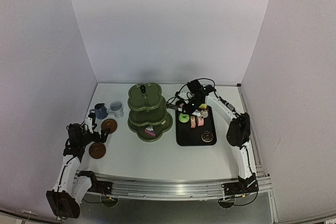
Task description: Serve the afternoon tea
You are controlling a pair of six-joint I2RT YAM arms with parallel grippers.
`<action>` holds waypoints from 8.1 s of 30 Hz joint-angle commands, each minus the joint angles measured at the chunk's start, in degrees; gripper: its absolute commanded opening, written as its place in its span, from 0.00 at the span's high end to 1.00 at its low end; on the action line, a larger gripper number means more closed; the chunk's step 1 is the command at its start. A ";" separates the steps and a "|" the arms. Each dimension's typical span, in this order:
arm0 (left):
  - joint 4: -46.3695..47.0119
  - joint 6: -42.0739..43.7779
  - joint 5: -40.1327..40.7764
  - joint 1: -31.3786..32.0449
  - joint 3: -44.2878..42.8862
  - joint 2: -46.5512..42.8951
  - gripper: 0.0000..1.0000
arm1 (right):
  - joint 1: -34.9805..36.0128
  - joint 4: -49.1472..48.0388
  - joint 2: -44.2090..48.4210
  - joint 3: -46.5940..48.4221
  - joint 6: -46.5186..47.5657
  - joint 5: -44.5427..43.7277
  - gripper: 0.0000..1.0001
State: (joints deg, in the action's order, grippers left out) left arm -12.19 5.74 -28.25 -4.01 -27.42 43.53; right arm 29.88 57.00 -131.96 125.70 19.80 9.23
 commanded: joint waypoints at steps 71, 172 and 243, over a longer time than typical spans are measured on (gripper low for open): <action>-0.38 1.46 0.65 0.09 0.59 -1.53 0.01 | 4.20 -4.02 3.03 -2.66 -0.08 -2.06 0.58; 1.92 0.73 -0.79 0.11 1.40 -2.57 0.01 | 21.55 9.61 34.46 -21.86 -30.59 -14.32 0.92; 1.35 0.87 -2.89 0.09 1.61 -2.38 0.01 | 8.97 1.00 39.27 -31.42 -35.74 -23.87 0.58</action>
State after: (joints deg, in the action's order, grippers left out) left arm -11.97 6.17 -29.97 -4.01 -25.71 41.28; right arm 40.31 60.24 -89.88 92.55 -18.77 -12.64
